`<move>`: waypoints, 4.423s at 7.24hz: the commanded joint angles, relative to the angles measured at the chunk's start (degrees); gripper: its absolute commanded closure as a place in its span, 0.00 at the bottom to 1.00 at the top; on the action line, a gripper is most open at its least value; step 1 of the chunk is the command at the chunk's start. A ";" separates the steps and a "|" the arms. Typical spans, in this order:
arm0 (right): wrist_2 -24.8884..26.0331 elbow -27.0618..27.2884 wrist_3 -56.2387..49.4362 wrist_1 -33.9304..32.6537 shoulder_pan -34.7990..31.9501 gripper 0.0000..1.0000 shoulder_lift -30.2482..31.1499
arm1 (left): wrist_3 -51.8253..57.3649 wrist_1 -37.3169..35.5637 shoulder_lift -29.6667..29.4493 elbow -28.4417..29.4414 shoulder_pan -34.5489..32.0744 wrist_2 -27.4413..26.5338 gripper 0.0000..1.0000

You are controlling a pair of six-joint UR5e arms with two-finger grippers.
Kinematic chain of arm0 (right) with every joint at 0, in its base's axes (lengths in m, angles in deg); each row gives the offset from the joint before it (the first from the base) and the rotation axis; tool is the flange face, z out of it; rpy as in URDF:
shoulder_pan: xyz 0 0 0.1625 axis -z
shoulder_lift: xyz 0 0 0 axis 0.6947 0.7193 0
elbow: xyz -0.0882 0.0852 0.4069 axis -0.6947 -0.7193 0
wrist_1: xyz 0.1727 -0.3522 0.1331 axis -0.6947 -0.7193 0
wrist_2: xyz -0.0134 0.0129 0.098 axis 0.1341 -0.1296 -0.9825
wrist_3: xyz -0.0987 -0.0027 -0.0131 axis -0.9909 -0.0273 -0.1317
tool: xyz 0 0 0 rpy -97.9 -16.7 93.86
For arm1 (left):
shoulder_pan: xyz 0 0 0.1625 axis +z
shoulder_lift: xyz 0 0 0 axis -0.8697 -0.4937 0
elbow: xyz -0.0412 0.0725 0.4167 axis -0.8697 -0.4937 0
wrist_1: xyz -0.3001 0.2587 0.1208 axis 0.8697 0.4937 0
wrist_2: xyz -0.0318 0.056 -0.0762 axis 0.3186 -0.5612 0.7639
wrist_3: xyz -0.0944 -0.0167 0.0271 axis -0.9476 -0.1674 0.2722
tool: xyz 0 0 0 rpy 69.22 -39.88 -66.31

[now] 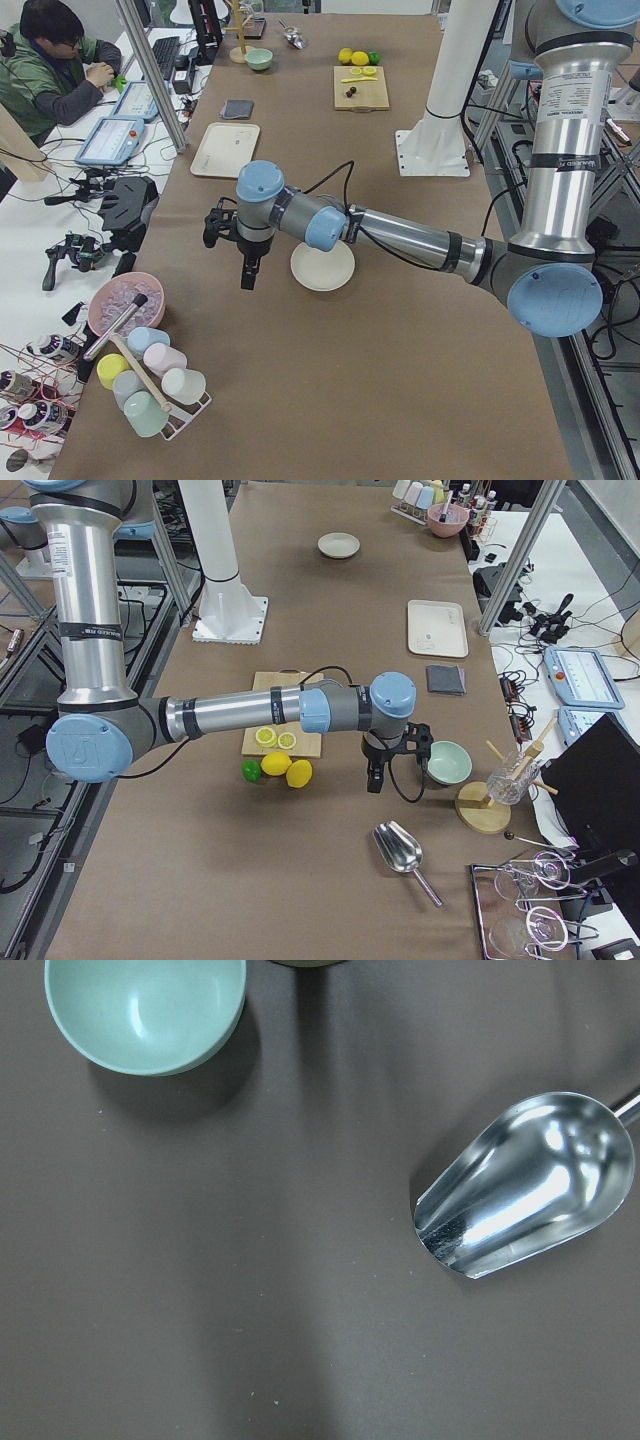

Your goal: Place red cherry on plate

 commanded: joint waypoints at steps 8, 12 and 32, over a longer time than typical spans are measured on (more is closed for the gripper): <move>-0.09 1.24 0.54 0.00 -0.01 0.00 0.34 | -26.69 50.20 10.10 16.13 25.51 -3.59 0.06; 0.00 1.15 0.63 0.00 0.08 0.00 -0.37 | -24.51 50.20 10.19 16.30 26.31 -3.41 0.87; 2.45 16.96 21.88 0.09 23.97 0.00 -8.81 | -62.19 13.02 -28.48 7.69 57.31 -34.95 1.00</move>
